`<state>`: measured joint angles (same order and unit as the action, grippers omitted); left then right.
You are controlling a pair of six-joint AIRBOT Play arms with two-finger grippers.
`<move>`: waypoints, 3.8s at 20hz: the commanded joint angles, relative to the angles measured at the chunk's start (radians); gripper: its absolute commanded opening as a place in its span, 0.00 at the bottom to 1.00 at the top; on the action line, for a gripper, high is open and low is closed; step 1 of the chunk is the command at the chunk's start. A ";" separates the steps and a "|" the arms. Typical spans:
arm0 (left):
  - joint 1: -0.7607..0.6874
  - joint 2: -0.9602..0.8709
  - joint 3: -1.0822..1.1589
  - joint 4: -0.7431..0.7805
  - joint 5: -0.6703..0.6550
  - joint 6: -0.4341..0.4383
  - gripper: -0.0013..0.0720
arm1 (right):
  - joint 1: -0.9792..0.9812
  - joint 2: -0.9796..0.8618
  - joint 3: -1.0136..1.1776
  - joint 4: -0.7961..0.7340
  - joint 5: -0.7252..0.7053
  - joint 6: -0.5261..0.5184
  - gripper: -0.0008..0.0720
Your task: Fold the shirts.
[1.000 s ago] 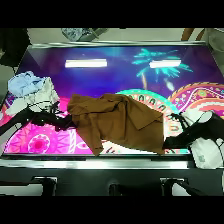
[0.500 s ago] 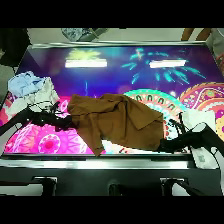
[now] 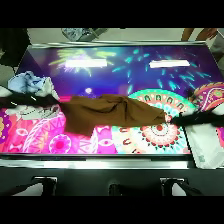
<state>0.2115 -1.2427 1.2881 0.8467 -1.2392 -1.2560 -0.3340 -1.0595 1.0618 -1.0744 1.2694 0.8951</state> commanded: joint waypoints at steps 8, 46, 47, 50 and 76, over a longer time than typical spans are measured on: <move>0.143 0.565 0.586 0.045 0.219 -0.155 0.06 | 0.001 0.441 0.733 -0.328 -0.146 0.074 0.07; -0.039 -0.444 0.331 0.222 -0.076 -0.061 0.06 | 0.216 -0.509 0.442 -0.363 -0.053 0.204 0.07; -0.041 -0.443 0.314 0.281 -0.163 -0.089 0.06 | 0.216 -0.508 0.425 -0.367 0.031 0.202 0.07; -0.045 -0.443 0.242 0.405 -0.276 -0.137 0.06 | 0.216 -0.509 0.348 -0.381 0.142 0.200 0.07; 0.129 0.031 -0.746 0.269 -0.155 0.055 0.74 | -0.072 -0.286 -0.028 -0.263 0.335 0.082 0.69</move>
<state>0.3233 -1.2751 0.6788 1.1473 -1.4452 -1.2495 -0.3981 -1.3598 1.0817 -1.3426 1.6012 0.9829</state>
